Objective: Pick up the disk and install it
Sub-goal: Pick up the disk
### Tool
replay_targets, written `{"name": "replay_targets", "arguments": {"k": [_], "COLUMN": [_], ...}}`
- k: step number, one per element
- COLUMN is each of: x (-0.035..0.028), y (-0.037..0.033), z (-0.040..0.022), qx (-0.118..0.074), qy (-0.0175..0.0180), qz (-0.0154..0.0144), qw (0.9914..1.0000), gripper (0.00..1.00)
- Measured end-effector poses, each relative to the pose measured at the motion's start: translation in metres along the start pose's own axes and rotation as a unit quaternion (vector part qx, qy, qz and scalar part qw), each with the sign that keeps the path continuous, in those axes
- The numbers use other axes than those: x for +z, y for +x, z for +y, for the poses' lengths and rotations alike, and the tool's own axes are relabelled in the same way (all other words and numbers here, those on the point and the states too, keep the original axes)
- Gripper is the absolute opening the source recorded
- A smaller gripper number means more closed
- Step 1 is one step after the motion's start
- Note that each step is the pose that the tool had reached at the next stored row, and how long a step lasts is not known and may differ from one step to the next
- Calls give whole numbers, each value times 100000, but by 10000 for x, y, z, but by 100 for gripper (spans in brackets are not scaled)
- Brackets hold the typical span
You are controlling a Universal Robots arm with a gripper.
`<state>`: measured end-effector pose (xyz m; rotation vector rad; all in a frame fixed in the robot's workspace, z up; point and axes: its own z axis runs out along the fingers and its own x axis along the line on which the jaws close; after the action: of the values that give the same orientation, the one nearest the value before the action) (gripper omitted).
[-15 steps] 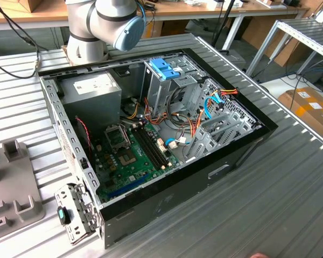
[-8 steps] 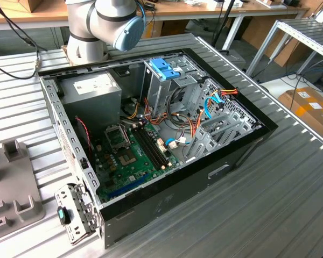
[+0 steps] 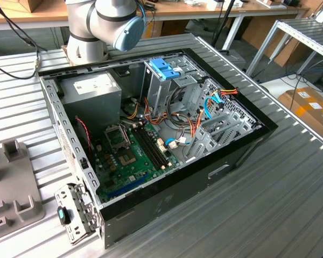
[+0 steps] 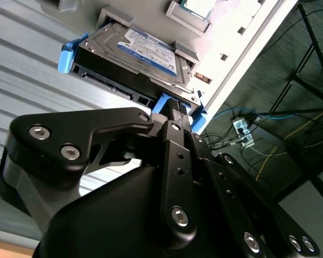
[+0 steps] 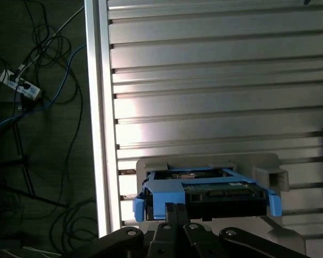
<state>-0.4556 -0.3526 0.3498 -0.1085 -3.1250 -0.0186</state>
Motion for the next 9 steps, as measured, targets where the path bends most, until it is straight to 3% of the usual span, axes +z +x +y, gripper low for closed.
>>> {"name": "replay_targets", "arguments": {"k": [9], "x": [0], "y": [0], "z": [0], "qx": [-755], "qy": [11], "qz": [8], "qw": [99997], "gripper": [11]}}
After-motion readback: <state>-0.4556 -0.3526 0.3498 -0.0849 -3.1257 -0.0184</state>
